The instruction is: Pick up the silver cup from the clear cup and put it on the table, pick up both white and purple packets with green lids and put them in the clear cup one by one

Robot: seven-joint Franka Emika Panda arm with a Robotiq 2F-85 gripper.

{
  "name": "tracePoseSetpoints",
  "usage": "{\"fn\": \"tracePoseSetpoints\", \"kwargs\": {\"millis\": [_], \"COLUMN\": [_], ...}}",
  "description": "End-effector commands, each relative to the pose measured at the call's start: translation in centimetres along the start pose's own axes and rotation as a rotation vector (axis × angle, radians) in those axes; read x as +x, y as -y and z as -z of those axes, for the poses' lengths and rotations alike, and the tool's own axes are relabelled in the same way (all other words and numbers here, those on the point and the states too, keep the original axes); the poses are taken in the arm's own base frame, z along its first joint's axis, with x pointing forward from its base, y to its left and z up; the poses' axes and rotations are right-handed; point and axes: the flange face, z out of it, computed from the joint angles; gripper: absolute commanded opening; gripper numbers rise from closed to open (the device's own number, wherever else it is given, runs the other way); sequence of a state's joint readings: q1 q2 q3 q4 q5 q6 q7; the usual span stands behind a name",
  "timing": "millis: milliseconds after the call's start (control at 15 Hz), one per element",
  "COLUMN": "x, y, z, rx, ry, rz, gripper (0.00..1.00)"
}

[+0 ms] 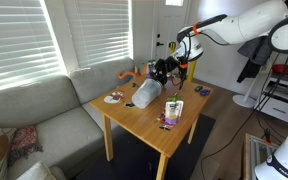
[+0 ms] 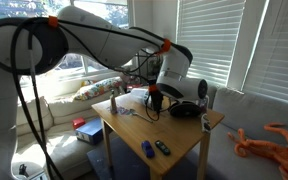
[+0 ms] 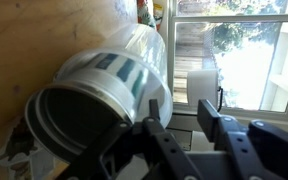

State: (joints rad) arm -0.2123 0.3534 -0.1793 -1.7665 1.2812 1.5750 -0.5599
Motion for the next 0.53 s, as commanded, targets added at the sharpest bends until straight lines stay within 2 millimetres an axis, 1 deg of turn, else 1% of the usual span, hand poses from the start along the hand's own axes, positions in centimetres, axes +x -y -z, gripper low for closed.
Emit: {"fn": "tracePoseSetpoints", "kwargs": {"millis": [0, 200, 267, 467], "x": [-0.2, -0.3, -0.3, -0.4], "y": [1.8, 2.6, 2.9, 3.6], "z": [0.6, 0.9, 1.0, 1.9], "rx": [-0.028, -0.021, -0.02, -0.022], "ry": [-0.014, -0.026, -0.028, -0.044], "rz": [0.029, 0.047, 0.051, 0.07], "gripper": [0.77, 0.97, 1.0, 1.0]}}
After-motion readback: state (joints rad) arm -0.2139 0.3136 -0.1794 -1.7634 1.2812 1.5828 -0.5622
